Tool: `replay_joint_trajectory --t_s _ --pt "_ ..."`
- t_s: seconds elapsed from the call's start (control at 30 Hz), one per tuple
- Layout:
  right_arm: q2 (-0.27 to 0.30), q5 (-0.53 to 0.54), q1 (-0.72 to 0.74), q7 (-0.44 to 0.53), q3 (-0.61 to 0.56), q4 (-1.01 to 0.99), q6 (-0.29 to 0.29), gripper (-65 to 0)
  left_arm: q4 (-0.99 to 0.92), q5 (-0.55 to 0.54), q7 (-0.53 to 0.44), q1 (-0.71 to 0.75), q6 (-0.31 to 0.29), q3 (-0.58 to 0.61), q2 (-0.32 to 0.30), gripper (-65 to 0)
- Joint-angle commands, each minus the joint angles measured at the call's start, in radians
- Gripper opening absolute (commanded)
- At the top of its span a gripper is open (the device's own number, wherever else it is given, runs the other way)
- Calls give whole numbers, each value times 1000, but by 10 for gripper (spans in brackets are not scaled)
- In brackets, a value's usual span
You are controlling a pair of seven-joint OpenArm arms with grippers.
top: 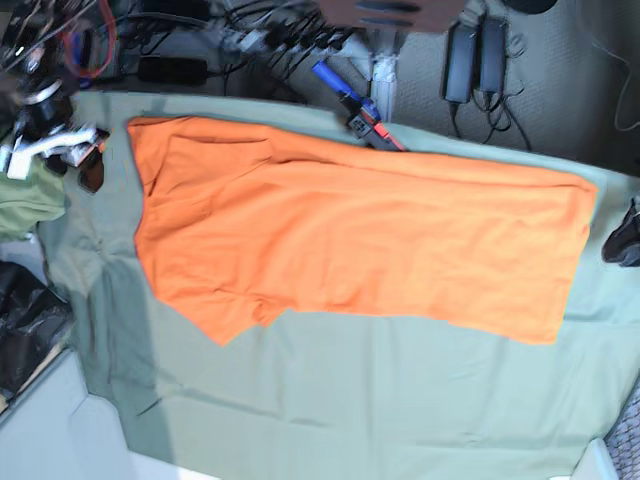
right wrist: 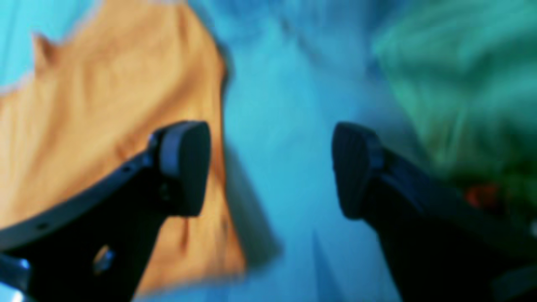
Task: Fold the T-shirt properly
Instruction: 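Lower the folded edge and open both grippers, releasing the shirt, then grasp the folded shirt's edge again with both grippers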
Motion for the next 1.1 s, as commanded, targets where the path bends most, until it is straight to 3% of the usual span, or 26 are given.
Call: replay_joint_trajectory --t_s 0.0,0.07,0.23,0.53,0.73,1.07 --pt "26 6 34 24 9 -5 17 -208 13 12 -35 -21 -14 -4 -25 -246" --pt "27 4 113 24 3 -59 17 -208 13 53 -60 -37 -14 8 -25 -186" --pt "27 2 379 29 -86 -312 19 -208 13 73 -69 -87 -14 60 -25 -185" --pt "18 -72 763 66 -381 -701 43 -209 13 104 -94 -98 -14 143 -23 -185" --pt "-9 -117 809 81 -503 -817 44 -209 11 164 -127 -101 -14 143 -22 -185" --pt "-69 -127 795 73 -521 -824 51 -209 -39 230 -131 -250 -14 143 -21 -185"
